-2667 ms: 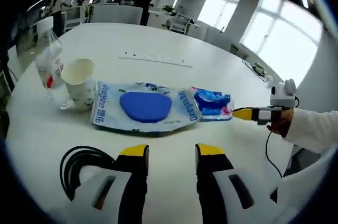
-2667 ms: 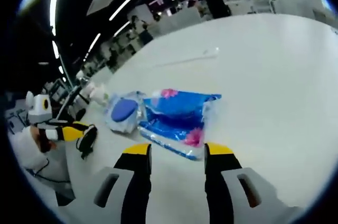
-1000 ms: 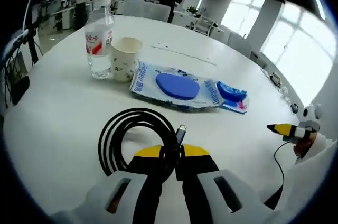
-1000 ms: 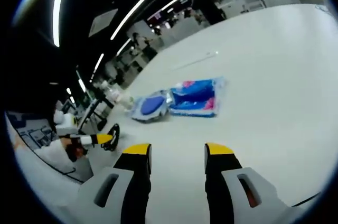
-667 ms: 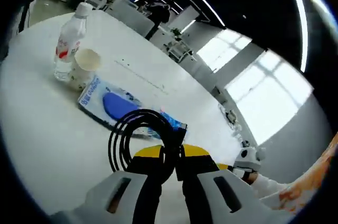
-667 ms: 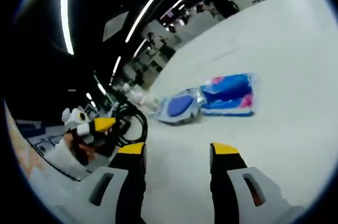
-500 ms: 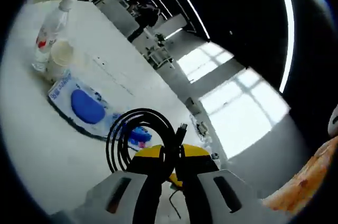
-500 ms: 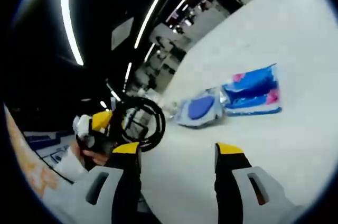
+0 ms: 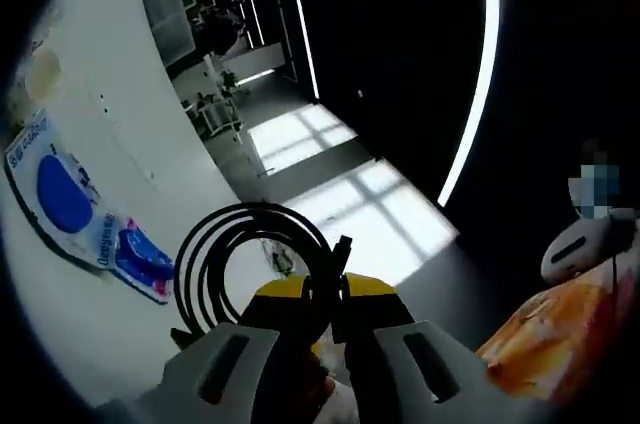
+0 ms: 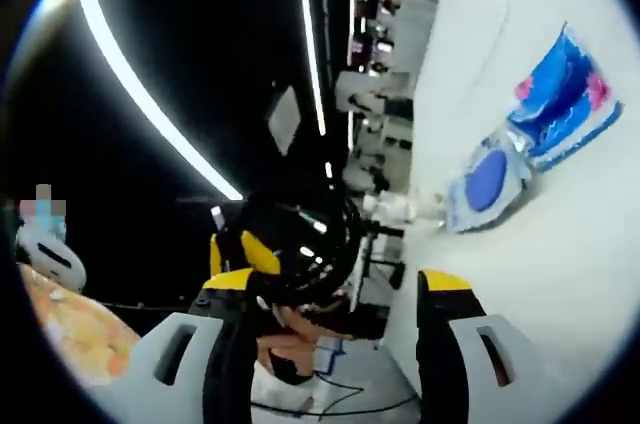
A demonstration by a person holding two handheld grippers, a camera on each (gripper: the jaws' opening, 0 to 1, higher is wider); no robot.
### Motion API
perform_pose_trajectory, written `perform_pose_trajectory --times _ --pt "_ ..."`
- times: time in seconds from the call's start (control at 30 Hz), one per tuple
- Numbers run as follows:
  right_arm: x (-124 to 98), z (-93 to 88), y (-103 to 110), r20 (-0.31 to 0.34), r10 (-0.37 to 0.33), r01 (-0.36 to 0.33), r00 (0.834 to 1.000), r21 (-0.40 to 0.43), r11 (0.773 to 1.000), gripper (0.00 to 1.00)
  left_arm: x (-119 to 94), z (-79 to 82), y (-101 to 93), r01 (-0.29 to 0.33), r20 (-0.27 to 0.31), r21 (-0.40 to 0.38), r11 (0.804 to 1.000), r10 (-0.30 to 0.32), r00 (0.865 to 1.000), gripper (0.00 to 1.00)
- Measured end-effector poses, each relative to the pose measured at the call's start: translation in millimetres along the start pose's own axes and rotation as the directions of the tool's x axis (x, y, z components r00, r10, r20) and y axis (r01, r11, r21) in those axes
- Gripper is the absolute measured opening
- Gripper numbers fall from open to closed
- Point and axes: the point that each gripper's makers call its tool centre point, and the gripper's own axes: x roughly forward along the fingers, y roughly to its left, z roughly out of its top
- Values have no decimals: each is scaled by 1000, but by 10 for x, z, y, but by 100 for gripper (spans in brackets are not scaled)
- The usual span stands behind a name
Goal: Arrange the tabletop items into an orderly group along one side of the table until the central work area is clear of visible clutter.
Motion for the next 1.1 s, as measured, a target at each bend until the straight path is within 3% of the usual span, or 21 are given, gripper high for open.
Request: perform_pose_trajectory --times 0.07,0.17,0.2,0.23,0.3,0.33,0.4,0.47,0.53,0.57,0.67,0.73,0.77,0.83,0.87,0.9,0.93,1.0,1.07,1.1 --pt "5 -12 -59 -8 -16 16 1000 24 1000 61 14 -111 -36 29 -48 -56 998 -31 998 9" --pt "51 -111 -94 -33 -21 22 999 52 998 61 89 -278 -216 107 -114 -42 993 -112 987 9" --pt "73 -125 -37 -26 0 2 1000 99 995 60 119 -336 -254 123 -139 -24 992 -125 982 9" --pt "71 -114 -4 -18 17 -15 1000 107 994 52 135 -365 -232 112 -152 -12 994 -112 982 9" --pt "36 -29 83 14 58 -59 998 113 992 21 144 -456 -72 36 -197 22 999 -31 980 9" --pt "-28 6 -109 11 -40 39 999 70 997 18 151 -468 -97 64 -196 22 998 -58 979 9" --pt "-79 -21 -117 -5 -41 41 999 140 989 13 144 -478 -56 42 -188 8 999 -40 981 9" --pt "-162 34 -284 22 -119 114 993 146 983 9 106 -499 91 -27 -196 74 997 41 980 9" --pt "-255 57 -400 13 -181 180 983 63 982 7 56 -504 216 -77 -201 100 992 96 975 9" --pt "-318 98 -457 21 -222 222 975 35 975 7 17 -476 321 -119 -182 107 987 137 974 9" --pt "-426 228 -483 78 -258 256 963 30 966 6 -97 -375 596 -233 -106 63 970 239 965 10" --pt "-508 262 -559 89 -306 309 948 -24 951 6 -208 -370 861 -337 -88 -34 941 333 939 11" --pt "-518 259 -555 91 -305 307 948 -11 952 6 -247 -376 987 -380 -88 -23 925 376 922 11" --pt "-561 281 -600 111 -333 337 936 -20 941 6 -305 -481 1146 -432 -142 63 900 436 889 12" --pt "-581 269 -636 103 -356 362 929 -40 931 5 -325 -576 1244 -468 -192 98 878 478 857 12" --pt "-615 276 -683 105 -388 398 916 -93 913 5 -325 -622 1283 -484 -212 129 866 501 839 12" --pt "-644 291 -723 99 -412 423 906 -131 897 5 -313 -644 1327 -493 -222 143 858 514 829 12" --pt "-703 300 -785 96 -454 464 886 -169 869 5 -321 -708 1464 -525 -258 187 830 557 789 12" --pt "-738 308 -833 103 -484 495 869 -183 849 5 -298 -748 1527 -539 -278 191 821 572 772 12" --pt "-756 319 -861 107 -498 509 861 -193 839 5 -308 -776 1581 -545 -293 226 807 590 752 13"
